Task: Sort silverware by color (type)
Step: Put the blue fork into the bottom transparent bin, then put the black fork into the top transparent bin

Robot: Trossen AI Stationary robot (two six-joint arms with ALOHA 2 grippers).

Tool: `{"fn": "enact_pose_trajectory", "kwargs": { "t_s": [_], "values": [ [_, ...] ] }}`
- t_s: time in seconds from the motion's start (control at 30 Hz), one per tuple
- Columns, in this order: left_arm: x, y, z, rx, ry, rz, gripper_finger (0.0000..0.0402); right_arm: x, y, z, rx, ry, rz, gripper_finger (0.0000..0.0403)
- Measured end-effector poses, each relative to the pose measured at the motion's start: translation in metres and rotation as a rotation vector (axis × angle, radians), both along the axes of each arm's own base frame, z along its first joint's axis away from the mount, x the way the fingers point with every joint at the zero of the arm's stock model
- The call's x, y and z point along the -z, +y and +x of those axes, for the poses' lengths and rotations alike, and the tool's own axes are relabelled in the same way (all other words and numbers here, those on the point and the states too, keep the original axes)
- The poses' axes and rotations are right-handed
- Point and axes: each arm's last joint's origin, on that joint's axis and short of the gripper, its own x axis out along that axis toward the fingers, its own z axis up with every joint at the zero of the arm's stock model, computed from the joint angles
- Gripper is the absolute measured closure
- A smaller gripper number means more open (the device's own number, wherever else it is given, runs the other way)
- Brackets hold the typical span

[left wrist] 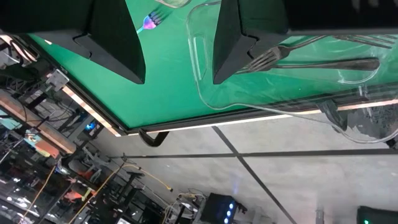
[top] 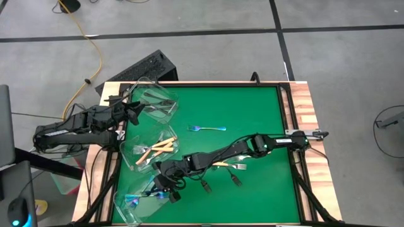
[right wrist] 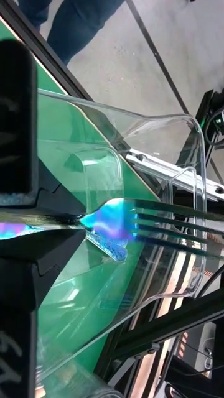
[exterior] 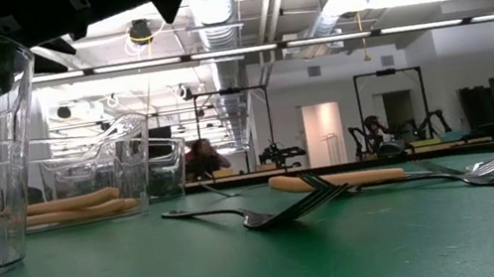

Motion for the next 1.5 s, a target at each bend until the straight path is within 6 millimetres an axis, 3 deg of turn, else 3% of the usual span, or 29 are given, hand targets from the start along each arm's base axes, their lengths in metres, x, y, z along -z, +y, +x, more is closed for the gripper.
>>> {"fn": "enact_pose_trajectory", "kwargs": {
  "t_s": [0.57,0.67,0.83,1.07,1.33,1.5],
  "values": [
    [0.0,0.0,0.0,-0.007,0.002,0.001,0.023,-0.001,-0.004,0.001,0.007,0.001,-0.003,0.0318],
    [0.0,0.0,0.0,-0.007,0.002,0.001,0.023,-0.011,-0.012,0.001,0.02,-0.009,0.0,0.0318],
    [0.0,0.0,0.0,-0.008,-0.005,0.0,0.023,-0.055,-0.032,-0.006,0.07,-0.053,0.001,0.0318],
    [0.0,0.001,0.0,-0.029,-0.012,-0.001,0.023,-0.12,-0.077,-0.029,0.204,-0.062,-0.108,0.0319],
    [0.0,0.001,0.0,-0.036,-0.028,-0.016,0.023,-0.207,-0.131,-0.09,0.43,-0.001,-0.19,0.0319],
    [0.0,0.001,0.0,-0.035,-0.028,-0.016,0.023,-0.254,-0.148,-0.146,0.587,0.06,-0.212,0.0319]
  ]
}}
